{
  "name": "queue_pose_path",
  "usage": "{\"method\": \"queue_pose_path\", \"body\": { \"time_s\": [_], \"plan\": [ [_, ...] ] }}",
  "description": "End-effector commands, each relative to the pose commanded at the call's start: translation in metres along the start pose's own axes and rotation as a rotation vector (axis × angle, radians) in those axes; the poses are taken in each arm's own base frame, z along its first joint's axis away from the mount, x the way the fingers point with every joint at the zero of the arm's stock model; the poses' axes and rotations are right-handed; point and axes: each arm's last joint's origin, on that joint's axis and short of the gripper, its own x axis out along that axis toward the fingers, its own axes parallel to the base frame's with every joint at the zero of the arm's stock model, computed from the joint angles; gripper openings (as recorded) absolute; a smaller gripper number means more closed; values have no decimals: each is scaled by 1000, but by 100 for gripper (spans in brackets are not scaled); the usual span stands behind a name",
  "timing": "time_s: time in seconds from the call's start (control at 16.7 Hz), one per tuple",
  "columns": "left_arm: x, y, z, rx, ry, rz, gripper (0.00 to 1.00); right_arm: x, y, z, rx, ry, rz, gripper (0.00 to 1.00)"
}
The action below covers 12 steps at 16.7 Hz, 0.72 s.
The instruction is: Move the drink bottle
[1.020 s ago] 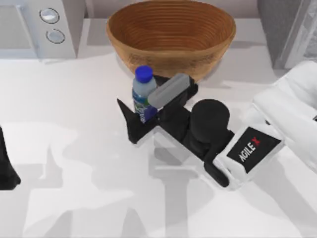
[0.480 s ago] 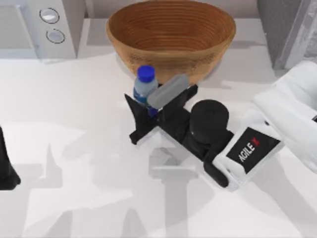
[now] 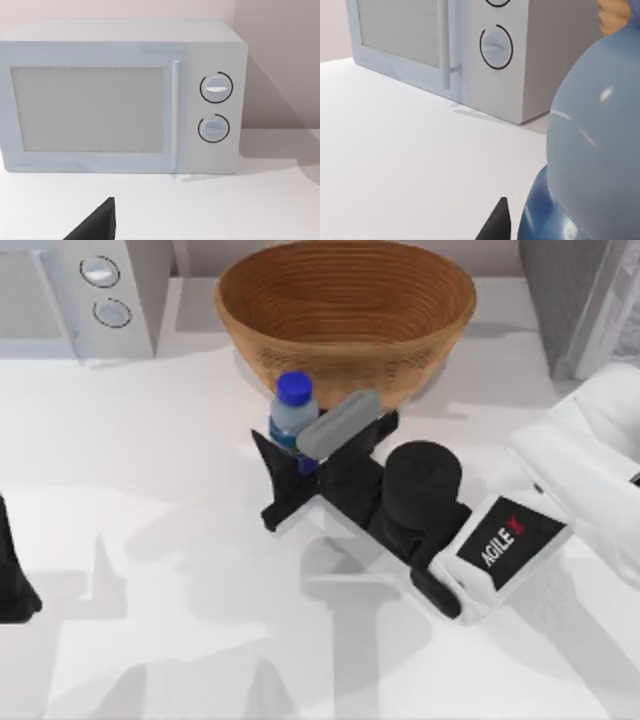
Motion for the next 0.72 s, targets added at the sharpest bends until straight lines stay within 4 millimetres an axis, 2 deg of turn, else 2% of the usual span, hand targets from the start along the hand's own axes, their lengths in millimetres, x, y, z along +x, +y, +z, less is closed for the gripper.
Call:
{"method": "queue_pose_path", "body": {
  "time_s": [0.42, 0.54, 0.72],
  "plan": [
    [0, 0, 0, 0, 0, 0, 100, -2, -6, 1, 0, -4, -3, 0],
    [0, 0, 0, 0, 0, 0, 100, -11, -26, 2, -1, -8, -2, 0],
    [0, 0, 0, 0, 0, 0, 100, -44, -81, 4, -1, -5, -3, 0]
  ]
}}
